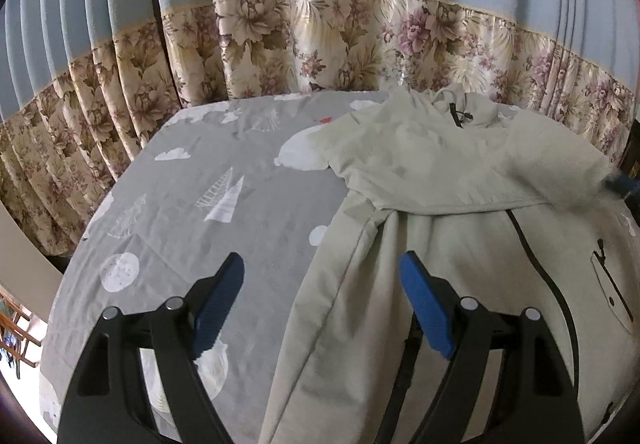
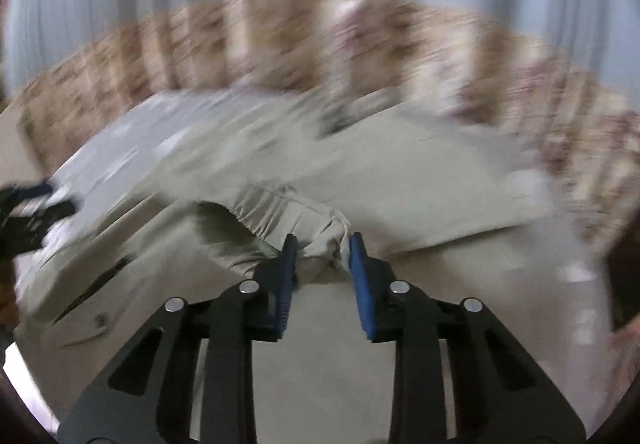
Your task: Fold large clothes
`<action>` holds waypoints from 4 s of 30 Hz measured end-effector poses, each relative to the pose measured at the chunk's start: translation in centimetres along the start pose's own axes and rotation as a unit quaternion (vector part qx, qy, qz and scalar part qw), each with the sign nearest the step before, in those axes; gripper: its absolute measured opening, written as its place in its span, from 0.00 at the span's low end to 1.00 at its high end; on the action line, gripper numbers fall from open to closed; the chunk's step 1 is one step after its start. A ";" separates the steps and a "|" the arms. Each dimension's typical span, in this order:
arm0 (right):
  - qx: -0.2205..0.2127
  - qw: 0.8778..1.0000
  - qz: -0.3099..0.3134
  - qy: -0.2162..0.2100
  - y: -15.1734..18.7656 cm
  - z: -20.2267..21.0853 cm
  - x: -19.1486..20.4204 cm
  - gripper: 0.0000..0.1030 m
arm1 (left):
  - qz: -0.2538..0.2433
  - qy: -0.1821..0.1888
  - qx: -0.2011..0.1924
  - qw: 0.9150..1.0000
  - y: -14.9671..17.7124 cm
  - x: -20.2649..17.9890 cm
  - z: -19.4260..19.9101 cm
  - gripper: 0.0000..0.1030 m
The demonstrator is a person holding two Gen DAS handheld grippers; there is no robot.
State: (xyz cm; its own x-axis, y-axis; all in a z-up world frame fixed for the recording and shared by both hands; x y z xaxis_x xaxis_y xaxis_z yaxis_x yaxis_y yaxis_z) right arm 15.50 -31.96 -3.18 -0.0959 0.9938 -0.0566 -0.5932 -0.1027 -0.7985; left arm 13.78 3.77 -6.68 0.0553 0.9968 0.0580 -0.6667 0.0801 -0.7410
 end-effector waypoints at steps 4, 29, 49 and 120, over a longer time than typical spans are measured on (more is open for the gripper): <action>-0.017 0.987 -0.042 0.157 0.1 2.9 -12.0 0.24 | 0.004 -0.001 0.002 1.000 0.1 0.1 -0.1 0.78; -0.026 0.999 -0.043 0.014 -1.8 -0.4 -8.1 0.63 | -0.036 -0.017 -0.004 0.999 -8.4 0.5 -6.6 0.78; 0.089 0.995 -0.035 -0.027 -2.8 -16.4 -4.7 0.63 | -0.014 0.061 0.118 0.991 -10.3 -2.0 -21.9 0.45; 0.009 0.979 -0.188 0.077 6.8 0.8 -29.5 0.05 | -0.036 0.029 -0.036 0.998 -4.2 -7.5 -1.2 0.80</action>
State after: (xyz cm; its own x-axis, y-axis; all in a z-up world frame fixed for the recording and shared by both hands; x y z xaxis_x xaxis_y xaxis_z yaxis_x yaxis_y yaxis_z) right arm 13.62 -62.01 -6.47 0.2537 0.9558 0.1485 -0.5777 0.2729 -0.7693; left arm 17.04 -4.02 -4.77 0.1452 0.9866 0.0748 -0.6040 0.1482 -0.7831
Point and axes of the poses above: each gripper's, at about its wrist camera, not at the fingertips, and z roughly against the way its jaws point, x to its left, y to its underside, the point moved 7 cm from there along -z, roughly the way its jaws point, and after that the axes turned 1 degree about -z, right-handed, at the moved point
